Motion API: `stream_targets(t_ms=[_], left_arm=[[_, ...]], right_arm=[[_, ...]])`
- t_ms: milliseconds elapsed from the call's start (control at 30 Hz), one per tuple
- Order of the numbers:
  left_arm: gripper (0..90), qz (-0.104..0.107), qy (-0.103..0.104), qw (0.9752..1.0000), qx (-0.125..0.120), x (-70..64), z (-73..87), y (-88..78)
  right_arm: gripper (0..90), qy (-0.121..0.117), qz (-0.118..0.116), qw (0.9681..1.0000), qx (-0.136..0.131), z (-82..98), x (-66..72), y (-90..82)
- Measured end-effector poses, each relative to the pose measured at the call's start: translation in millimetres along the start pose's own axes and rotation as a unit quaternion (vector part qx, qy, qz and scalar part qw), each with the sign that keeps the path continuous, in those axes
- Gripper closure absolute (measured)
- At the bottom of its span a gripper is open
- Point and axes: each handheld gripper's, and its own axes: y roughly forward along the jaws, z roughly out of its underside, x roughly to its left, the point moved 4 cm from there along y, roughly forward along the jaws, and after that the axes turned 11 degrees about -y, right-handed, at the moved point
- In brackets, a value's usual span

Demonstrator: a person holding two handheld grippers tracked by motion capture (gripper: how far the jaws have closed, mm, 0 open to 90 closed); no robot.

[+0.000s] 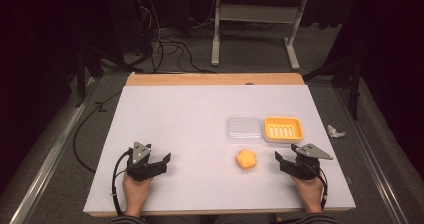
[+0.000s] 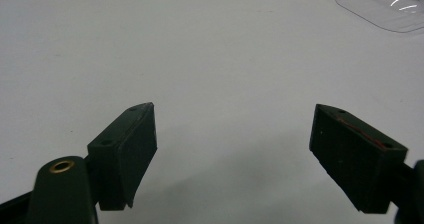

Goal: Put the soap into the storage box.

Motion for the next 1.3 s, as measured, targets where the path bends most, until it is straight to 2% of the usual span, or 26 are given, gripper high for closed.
stream_targets(t_ms=[300,467,667,733,867,1133,1167,1300], left_arm=[[19.4,0.0,-0.001,1.0,-0.001,0.2,0.0,-0.2],[19.0,0.012,0.005,0.9999,-0.002,-0.8,0.2,-1.1],[18.8,0.012,0.003,0.9999,-0.001,-0.5,0.1,-1.1],[18.6,0.011,0.003,0.9999,-0.002,-0.5,0.1,-1.2],[18.4,0.01,0.002,0.9999,-0.003,-0.4,0.0,-1.3],[18.4,0.008,0.001,1.0,-0.003,-0.2,-0.1,-0.7],[18.6,0.008,0.001,1.0,-0.002,-0.2,-0.1,-0.8],[18.7,0.009,0.001,1.0,-0.001,-0.1,-0.1,-0.6]], right_arm=[[28.9,0.011,-0.004,0.9999,0.007,0.4,-1.2,1.2],[27.8,0.002,0.0,1.0,0.009,0.3,-0.3,1.4],[25.7,0.003,-0.001,1.0,0.007,0.4,-0.7,1.1],[23.1,0.003,0.007,0.9999,0.006,0.1,0.1,0.5],[22.1,-0.013,0.014,0.9998,0.006,-0.5,2.0,0.7],[20.3,0.001,-0.004,1.0,0.003,-1.2,-1.0,-1.7],[20.1,0.012,-0.014,0.9998,0.002,-1.7,-1.0,-2.9],[18.7,0.016,-0.021,0.9997,0.005,-2.1,1.8,-3.4]])
